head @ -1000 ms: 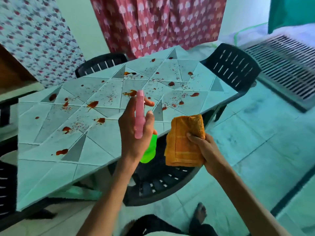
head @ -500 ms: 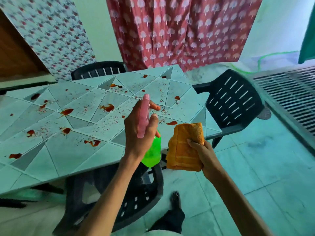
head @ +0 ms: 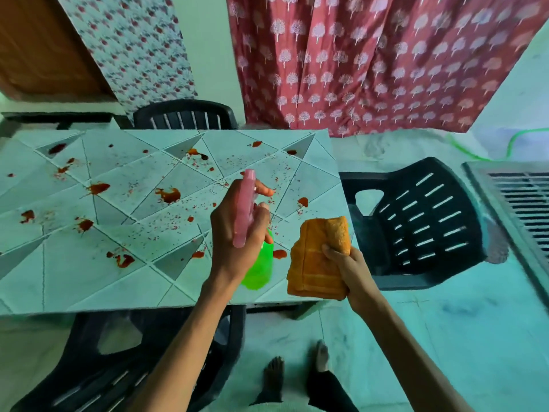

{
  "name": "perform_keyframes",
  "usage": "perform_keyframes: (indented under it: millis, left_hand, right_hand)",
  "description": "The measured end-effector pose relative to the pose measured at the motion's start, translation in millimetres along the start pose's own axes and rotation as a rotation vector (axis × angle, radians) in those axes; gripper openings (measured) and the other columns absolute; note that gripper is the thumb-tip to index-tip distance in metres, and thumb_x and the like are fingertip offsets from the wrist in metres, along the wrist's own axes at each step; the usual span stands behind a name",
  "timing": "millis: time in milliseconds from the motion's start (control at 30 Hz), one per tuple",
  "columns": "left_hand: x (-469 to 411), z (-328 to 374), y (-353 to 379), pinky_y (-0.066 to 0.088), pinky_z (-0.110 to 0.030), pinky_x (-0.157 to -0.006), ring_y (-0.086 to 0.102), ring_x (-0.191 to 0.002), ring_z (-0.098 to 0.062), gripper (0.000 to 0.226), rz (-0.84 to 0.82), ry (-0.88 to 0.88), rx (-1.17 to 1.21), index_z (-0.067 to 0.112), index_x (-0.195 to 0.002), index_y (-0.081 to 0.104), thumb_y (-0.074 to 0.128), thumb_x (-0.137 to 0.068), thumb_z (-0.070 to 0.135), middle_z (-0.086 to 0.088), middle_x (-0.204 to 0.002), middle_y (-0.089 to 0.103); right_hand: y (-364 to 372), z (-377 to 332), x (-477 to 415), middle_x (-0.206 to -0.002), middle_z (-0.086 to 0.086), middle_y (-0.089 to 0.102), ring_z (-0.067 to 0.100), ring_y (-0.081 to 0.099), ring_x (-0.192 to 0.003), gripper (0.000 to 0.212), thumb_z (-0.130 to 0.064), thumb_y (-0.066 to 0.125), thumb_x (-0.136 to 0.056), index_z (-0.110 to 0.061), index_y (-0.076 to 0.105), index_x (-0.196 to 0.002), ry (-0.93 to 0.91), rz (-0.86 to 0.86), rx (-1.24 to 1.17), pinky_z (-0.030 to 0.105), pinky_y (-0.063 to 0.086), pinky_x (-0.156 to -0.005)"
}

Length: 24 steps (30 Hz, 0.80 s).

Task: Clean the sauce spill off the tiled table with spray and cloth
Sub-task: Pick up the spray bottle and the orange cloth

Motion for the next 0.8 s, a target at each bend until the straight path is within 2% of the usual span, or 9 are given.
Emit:
perform_keyframes:
  millis: [100,200,333,400,500,600,667,733,800]
  left_hand:
    - [-10.3,-7.2,16.9,0.050,-0.034,-0.044,0.058,-0.045,-0.019,0.016,0.061,-0.001,-0.021,0.011,-0.108,0.057,0.054,-0.093,0.006,0.002,-0.098,0.064]
    - [-18.1,-10.9,24.7,0.050,-0.034,-0.042,0.058,-0.043,-0.019,0.021,0.113,0.032,-0.059,0.006,-0.113,0.056,0.053,-0.093,0.004,-0.001,-0.107,0.063]
    - [-23.9,-14.0,24.6,0.050,-0.037,-0.041,0.056,-0.042,-0.018,0.020,0.215,0.017,-0.085,0.003,-0.113,0.057,0.054,-0.093,0.005,0.003,-0.107,0.063]
    - [-26.2,-14.5,19.7,0.051,-0.041,-0.041,0.054,-0.041,-0.016,0.022,0.267,-0.001,-0.084,0.004,-0.115,0.056,0.054,-0.094,0.005,0.004,-0.107,0.063]
    - [-31.7,-16.9,5.0,0.052,-0.046,-0.043,0.054,-0.039,-0.017,0.022,0.335,-0.035,-0.107,0.004,-0.116,0.057,0.054,-0.094,0.005,0.003,-0.108,0.065]
    - [-39.4,-24.2,-23.5,0.052,-0.050,-0.046,0.054,-0.039,-0.018,0.022,0.412,-0.066,-0.117,0.004,-0.115,0.057,0.055,-0.094,0.002,-0.006,-0.109,0.065]
    - [-46.3,-30.7,-44.7,0.052,-0.042,-0.044,0.052,-0.039,-0.017,0.017,0.432,-0.066,-0.115,0.005,-0.109,0.058,0.055,-0.094,-0.003,-0.011,-0.108,0.065]
    - [-55.0,-40.1,-72.1,0.050,-0.032,-0.043,0.053,-0.040,-0.018,0.015,0.425,-0.064,-0.132,0.003,-0.105,0.058,0.054,-0.094,-0.007,-0.012,-0.105,0.066]
    - [-66.5,-51.0,-103.2,0.049,-0.030,-0.041,0.054,-0.039,-0.017,0.016,0.418,-0.056,-0.137,0.001,-0.105,0.059,0.052,-0.094,-0.009,-0.013,-0.104,0.066]
  right_hand:
    - [-2.2,-18.0,-35.5,-0.114,0.011,0.072,0.032,0.072,-0.098,0.034,-0.022,0.067,-0.094,-0.014,0.058,-0.126,-0.007,-0.099,0.057,0.052,0.059,-0.086]
    - [1.5,-33.4,-64.6,-0.109,0.010,0.073,0.030,0.072,-0.095,0.025,-0.022,0.067,-0.094,-0.018,0.060,-0.117,0.000,-0.195,0.101,0.045,0.061,-0.077]
    - [14.7,-51.3,-90.8,-0.106,0.008,0.073,0.027,0.072,-0.093,0.019,-0.021,0.066,-0.095,-0.019,0.061,-0.113,0.000,-0.320,0.163,0.039,0.061,-0.072]
    - [26.7,-57.3,-99.6,-0.104,0.010,0.074,0.029,0.072,-0.092,0.019,-0.019,0.066,-0.095,-0.017,0.063,-0.113,0.015,-0.370,0.198,0.041,0.061,-0.074]
    - [51.4,-60.7,-112.2,-0.106,0.013,0.075,0.034,0.073,-0.094,0.030,-0.019,0.069,-0.092,-0.014,0.063,-0.120,0.049,-0.405,0.252,0.050,0.061,-0.081]
    - [89.4,-63.0,-120.8,-0.095,0.015,0.076,0.029,0.075,-0.075,0.017,-0.014,0.066,-0.093,-0.011,0.066,-0.110,0.050,-0.469,0.300,0.047,0.062,-0.066]
    - [111.9,-65.4,-123.0,-0.088,0.010,0.076,0.025,0.074,-0.071,0.009,-0.012,0.064,-0.094,-0.014,0.067,-0.102,0.047,-0.488,0.313,0.039,0.061,-0.060]
    - [140.0,-65.0,-124.9,-0.089,0.007,0.075,0.027,0.073,-0.078,0.007,-0.015,0.065,-0.094,-0.018,0.066,-0.100,0.069,-0.524,0.318,0.038,0.059,-0.062]
    - [169.8,-63.2,-129.0,-0.092,0.008,0.075,0.030,0.072,-0.082,0.006,-0.016,0.064,-0.094,-0.021,0.065,-0.097,0.087,-0.549,0.312,0.040,0.058,-0.064]
Point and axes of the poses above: each hand's wrist, its own x-axis away from the middle knuckle, its own y-axis out of the palm, z = x × y, the point moved 4 cm from there along -x, towards the middle knuckle
